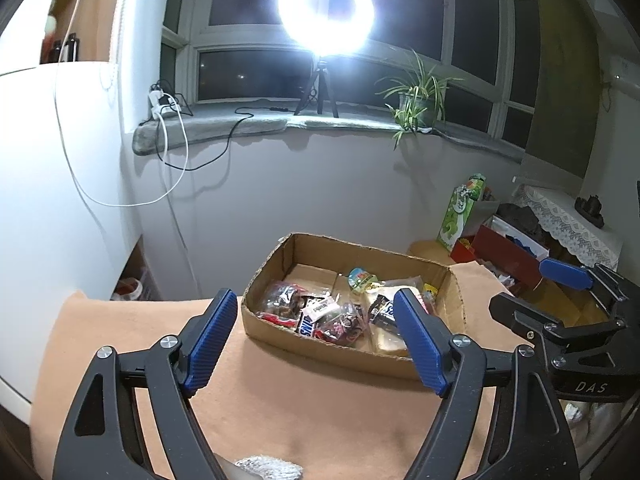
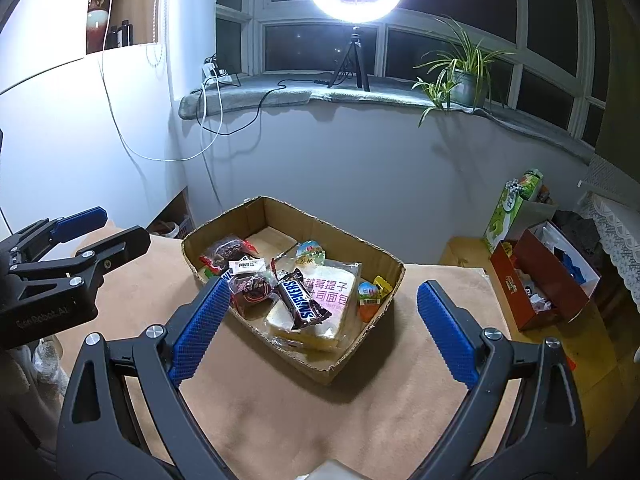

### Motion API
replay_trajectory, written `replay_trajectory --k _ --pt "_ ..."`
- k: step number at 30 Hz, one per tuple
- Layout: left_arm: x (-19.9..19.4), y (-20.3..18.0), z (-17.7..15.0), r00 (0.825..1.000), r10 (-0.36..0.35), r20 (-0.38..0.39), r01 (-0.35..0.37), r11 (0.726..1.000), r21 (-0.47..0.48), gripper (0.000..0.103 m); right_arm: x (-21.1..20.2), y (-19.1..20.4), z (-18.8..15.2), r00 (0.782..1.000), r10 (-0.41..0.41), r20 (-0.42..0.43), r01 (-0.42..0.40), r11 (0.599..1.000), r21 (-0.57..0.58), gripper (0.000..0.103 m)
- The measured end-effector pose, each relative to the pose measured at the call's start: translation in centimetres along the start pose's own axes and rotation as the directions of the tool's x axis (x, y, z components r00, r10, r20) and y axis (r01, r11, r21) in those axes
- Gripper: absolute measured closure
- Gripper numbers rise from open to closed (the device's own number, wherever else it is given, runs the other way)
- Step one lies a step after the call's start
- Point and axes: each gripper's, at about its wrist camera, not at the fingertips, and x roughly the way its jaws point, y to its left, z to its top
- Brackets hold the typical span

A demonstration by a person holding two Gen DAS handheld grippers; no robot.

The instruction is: Organize snacks

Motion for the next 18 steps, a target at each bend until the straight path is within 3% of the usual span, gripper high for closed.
replay_trajectory --k 18 --pt "-0.3 -0.3 -0.6 1.000 -0.016 0.005 0.016 1.000 0.011 0.023 0.1 -1.0 -0.9 1.000 -0.008 -0.025 0.008 1.000 0.005 0.006"
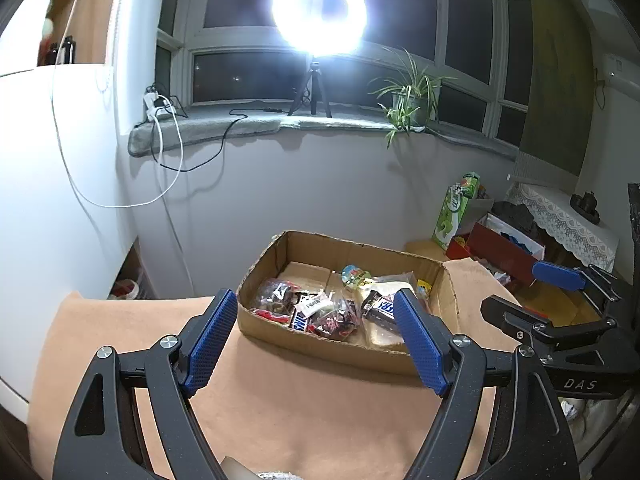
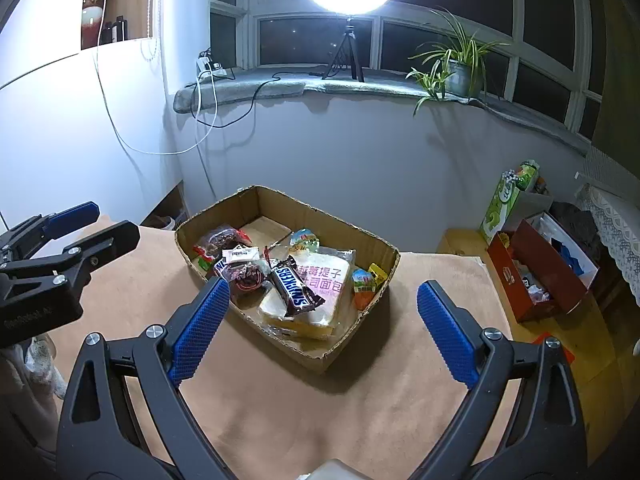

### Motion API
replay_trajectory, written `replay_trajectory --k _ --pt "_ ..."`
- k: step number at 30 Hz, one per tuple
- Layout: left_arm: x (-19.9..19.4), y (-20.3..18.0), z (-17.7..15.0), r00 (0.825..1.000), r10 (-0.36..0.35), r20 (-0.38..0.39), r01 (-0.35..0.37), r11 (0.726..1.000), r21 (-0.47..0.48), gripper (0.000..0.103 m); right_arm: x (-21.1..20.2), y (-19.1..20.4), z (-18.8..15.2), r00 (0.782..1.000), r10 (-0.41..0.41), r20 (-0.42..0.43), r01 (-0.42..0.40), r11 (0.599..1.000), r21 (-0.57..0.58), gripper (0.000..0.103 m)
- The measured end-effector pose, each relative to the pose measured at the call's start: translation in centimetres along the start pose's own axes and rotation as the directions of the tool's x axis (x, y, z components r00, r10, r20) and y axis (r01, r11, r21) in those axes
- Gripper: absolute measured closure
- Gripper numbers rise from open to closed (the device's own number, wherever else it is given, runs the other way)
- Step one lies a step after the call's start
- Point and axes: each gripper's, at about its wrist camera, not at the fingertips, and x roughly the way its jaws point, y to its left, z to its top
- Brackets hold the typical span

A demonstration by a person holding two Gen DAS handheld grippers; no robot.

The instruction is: Organize snacks

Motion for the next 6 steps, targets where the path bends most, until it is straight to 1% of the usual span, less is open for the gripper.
replay_trajectory --k 6 --pt "-0.11 -0.06 0.10 1.000 0.000 0.003 0.000 1.000 0.003 0.023 0.07 -0.07 -0.04 1.000 0.000 0.001 0.000 1.000 0.004 0.006"
